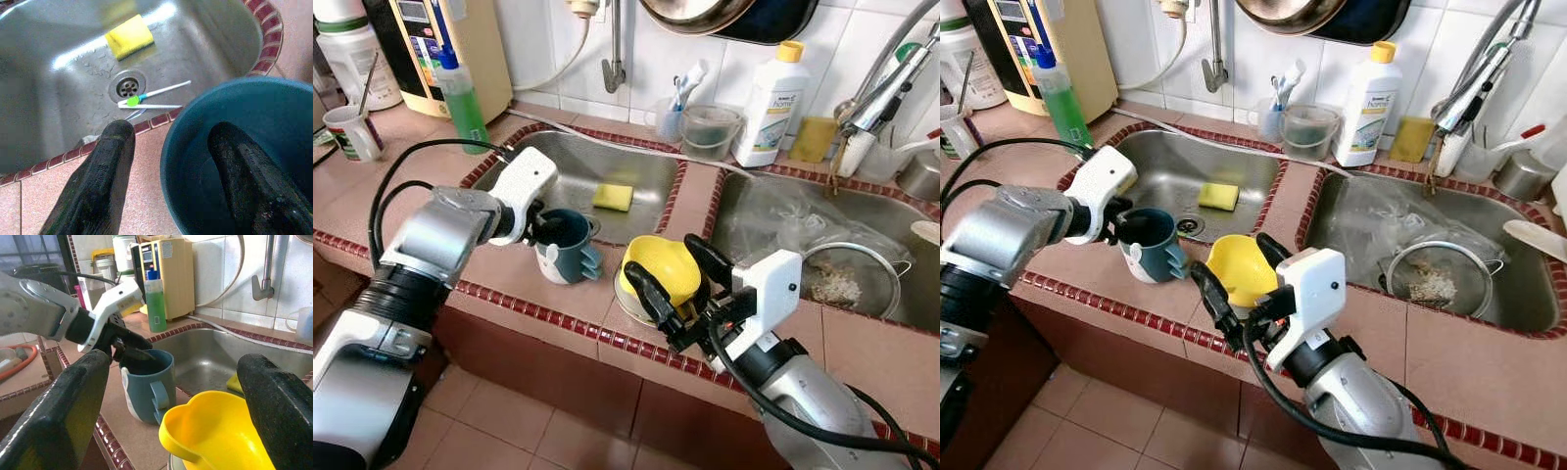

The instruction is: Kitchen organization

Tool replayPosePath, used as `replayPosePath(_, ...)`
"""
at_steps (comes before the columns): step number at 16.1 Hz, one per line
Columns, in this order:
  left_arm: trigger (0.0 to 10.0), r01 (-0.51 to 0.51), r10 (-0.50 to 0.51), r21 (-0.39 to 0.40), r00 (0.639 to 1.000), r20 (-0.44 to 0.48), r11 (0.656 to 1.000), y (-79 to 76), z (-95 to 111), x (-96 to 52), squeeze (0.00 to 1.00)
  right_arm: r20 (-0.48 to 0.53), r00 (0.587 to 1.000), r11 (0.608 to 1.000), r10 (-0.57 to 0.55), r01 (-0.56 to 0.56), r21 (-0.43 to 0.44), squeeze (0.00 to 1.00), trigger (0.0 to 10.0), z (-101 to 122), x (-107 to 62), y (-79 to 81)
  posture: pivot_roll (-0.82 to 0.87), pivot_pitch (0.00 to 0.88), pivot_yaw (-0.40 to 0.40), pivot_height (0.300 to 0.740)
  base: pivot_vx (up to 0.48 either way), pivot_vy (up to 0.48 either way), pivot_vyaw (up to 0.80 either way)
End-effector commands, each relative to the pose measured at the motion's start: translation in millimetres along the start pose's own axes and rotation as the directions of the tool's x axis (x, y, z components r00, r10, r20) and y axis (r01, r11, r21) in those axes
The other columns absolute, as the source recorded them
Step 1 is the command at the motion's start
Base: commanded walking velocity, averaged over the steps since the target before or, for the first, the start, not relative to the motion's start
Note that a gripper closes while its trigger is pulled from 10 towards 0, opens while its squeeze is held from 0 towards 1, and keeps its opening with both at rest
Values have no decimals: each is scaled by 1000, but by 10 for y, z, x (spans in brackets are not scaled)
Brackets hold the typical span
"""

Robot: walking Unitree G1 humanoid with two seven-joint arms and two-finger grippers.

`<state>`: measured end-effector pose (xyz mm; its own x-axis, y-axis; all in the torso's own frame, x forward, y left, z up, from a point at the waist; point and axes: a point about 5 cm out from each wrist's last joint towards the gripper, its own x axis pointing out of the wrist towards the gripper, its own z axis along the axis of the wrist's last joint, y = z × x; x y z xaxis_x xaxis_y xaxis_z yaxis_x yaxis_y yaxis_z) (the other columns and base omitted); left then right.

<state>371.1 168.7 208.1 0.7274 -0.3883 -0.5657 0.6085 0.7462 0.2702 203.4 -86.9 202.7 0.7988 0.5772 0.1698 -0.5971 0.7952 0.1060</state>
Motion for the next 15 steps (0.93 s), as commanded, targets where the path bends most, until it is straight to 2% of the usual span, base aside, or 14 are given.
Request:
replayPosePath(1, 10000, -1, 1, 30, 1000, -14, 1000, 14, -17, -4, 0, 21, 1000, 1000, 5, -5, -1, 0, 10000, 54, -15, 36, -141, 69, 35, 740, 0, 0, 0)
replayPosePath(2, 8078, 23, -23, 23, 1000, -10, 999, -3, -11, -1, 0, 24, 1000, 1000, 0, 0, 0, 0, 10000, 56, -15, 35, -141, 70, 36, 740, 0, 0, 0)
replayPosePath(3, 4392, 26, -26, 21, 1000, -8, 999, -5, -8, -2, 0, 24, 1000, 1000, 0, 0, 0, 0, 10000, 57, -15, 34, -141, 70, 36, 740, 0, 0, 0)
replayPosePath(4, 0, 26, -26, 37, 1000, -3, 999, -2, 0, -4, 0, 26, 1000, 1000, -5, 5, 1, 0, 10000, 63, -15, 32, -140, 75, 36, 740, 0, 0, 0)
replayPosePath(15, 0, 29, -29, 65, 1000, -2, 997, 32, 20, -30, 0, 38, 999, 999, -15, 14, 31, 0, 10000, 73, 3, 29, -130, 83, 35, 740, 0, 0, 0)
